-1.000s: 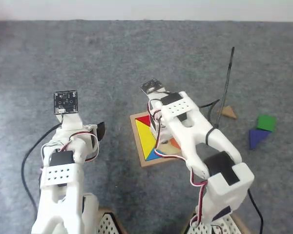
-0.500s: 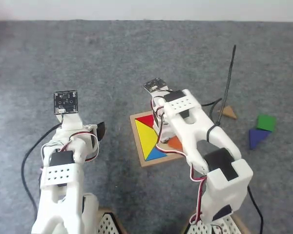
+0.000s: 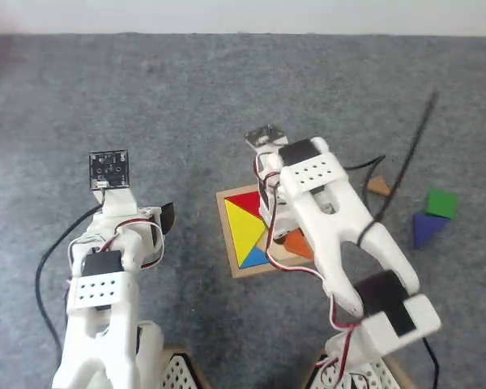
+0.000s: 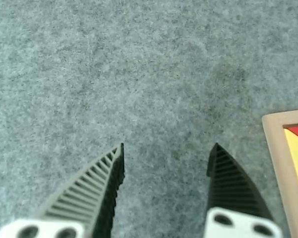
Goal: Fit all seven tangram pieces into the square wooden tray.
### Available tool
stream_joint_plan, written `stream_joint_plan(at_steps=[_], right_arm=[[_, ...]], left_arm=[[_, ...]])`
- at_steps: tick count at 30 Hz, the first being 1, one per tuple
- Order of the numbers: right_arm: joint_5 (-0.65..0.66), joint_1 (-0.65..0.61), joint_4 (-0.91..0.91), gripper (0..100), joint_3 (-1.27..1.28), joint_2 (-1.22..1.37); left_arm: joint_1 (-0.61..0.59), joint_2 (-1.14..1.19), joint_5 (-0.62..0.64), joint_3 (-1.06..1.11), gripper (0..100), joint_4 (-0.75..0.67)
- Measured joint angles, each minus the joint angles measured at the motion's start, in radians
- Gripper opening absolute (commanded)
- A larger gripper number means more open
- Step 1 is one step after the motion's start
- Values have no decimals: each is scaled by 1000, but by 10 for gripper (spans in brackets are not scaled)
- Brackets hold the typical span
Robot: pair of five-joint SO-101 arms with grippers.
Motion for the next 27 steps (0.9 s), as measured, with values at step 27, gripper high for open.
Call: stream_joint_plan(at_steps=[27], right_arm=[[-720,68,-184,13,-100,178]], left_arm=[[0,0,0,0,269,0]])
